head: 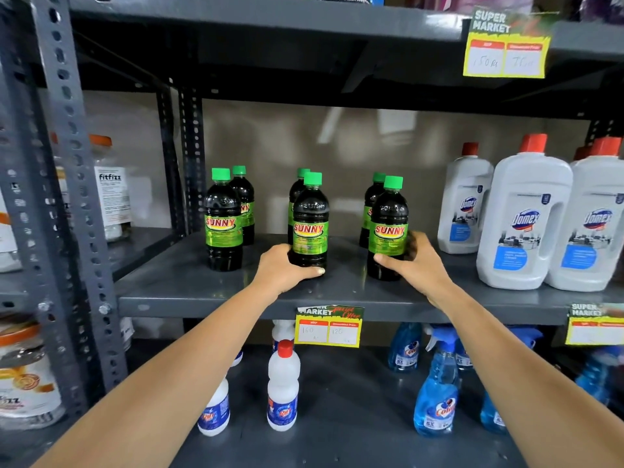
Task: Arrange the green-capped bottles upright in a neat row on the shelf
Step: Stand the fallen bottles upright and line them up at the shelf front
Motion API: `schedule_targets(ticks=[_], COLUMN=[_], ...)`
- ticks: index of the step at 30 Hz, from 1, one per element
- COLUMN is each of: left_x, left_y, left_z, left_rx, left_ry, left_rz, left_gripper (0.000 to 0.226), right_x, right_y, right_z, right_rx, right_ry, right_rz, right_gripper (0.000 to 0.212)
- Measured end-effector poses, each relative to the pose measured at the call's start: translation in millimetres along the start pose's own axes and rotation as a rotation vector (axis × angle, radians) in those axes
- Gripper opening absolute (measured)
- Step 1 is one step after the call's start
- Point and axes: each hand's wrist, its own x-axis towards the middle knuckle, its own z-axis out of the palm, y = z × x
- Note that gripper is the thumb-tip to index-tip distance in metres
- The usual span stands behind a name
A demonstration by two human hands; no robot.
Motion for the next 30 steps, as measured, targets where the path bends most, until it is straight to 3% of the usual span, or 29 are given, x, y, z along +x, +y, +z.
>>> schedule_targets(ticks=[2, 5, 8, 12, 14, 17, 22, 25, 30], left_x=[-5, -21, -45, -59, -60, -59, -52, -52, -56], left_y=[-9, -31, -61, -88, -98, -105, -104, -106, -107], left_z=[-11, -35, -69, -111, -130, -147, -151, -152, -149], left_rx=[0.069, 0.21, 0.385, 0.659, 0.758, 0.897, 0.912, 0.916, 0.968], left_ry=[-0.003, 0.065, 0.199, 0.244, 0.163, 0.018, -0.097, -0.093, -0.026], left_rz=[0.01, 0.09, 0.192, 0.148, 0.073, 0.037, 0.029, 0.036, 0.082], left_gripper=[0.058, 0.051, 0.048, 0.081, 0.102, 0.132, 0.138, 0.14, 0.133], right_x=[-8, -26, -48, -62, -67, -67, -42, -27, -24], right_y=[-7, -25, -59, -94, -105, -122, -141, -137, -135], right_z=[4, 20, 56, 121, 157, 197, 227, 240, 247], right_rx=[-0.003, -0.018, 0.01, -0.174, -0.34, -0.27, -0.024, -0.021, -0.096], right_ry=[0.211, 0.427, 0.334, 0.02, -0.174, -0.237, -0.34, -0.412, -0.378], right_rz=[-0.178, -0.629, -0.852, -0.96, -0.861, -0.529, -0.102, -0.051, -0.104], right_gripper=[0.079, 0.05, 0.03, 0.014, 0.025, 0.045, 0.074, 0.069, 0.063])
